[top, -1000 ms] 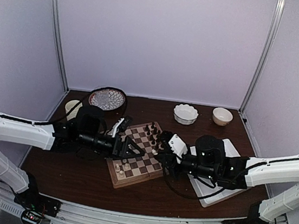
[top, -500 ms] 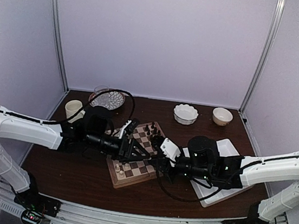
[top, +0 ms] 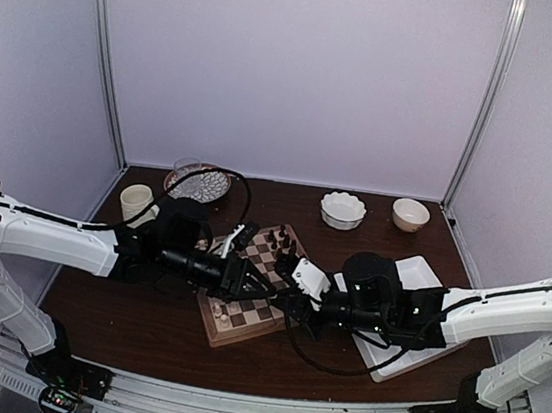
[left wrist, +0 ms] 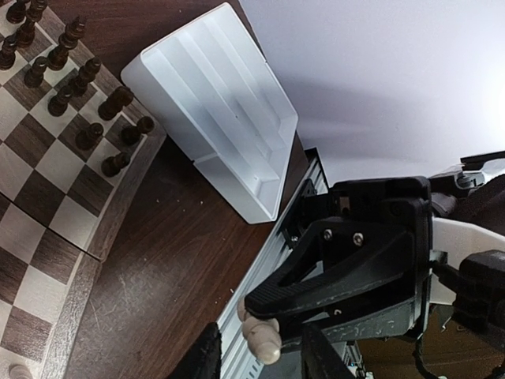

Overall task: Set up the chess pieces on the board
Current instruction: Pass from the right arm to the left

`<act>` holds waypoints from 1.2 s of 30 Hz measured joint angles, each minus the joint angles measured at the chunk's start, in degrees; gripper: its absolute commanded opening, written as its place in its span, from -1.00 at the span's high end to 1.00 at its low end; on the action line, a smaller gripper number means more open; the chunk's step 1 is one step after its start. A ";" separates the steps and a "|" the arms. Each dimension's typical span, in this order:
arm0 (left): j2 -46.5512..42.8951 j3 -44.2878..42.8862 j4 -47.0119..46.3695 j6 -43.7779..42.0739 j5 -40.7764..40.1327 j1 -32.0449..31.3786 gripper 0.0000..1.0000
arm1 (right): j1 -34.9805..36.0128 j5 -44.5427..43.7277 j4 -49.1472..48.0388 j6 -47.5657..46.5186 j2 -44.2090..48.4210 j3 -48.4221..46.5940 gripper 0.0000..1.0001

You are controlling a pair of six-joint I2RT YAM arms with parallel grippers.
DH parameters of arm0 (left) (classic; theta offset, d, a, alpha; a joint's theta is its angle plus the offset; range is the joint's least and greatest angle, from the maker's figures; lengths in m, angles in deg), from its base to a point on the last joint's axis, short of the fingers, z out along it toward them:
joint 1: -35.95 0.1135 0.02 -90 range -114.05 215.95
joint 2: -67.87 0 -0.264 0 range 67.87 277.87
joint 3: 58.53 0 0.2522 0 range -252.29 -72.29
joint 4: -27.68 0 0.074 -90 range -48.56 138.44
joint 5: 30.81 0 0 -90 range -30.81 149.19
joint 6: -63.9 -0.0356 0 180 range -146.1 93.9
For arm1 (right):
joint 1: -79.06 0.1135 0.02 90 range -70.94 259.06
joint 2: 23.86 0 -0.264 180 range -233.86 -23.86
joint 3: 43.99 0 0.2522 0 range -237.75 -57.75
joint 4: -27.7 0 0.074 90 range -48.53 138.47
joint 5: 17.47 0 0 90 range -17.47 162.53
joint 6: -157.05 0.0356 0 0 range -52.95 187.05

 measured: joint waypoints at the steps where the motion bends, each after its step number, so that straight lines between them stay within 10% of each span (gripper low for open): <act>1: 0.07 -0.02 -0.02 0.02 0.00 -0.04 0.36 | 0.11 0.00 0.17 -0.04 -0.04 -0.11 0.88; 11: 1.97 -0.72 -0.92 0.90 0.61 -0.72 0.77 | 0.68 -0.28 1.86 -0.13 -0.15 -0.68 0.84; 21: 1.42 -0.81 1.09 -1.25 -0.72 -0.81 0.97 | 0.85 -1.14 1.90 -0.35 -0.15 -0.68 0.32; 36: -15.82 -4.63 33.22 -19.67 -24.59 0.87 1.00 | 0.90 -4.31 -1.03 0.59 2.54 0.33 0.14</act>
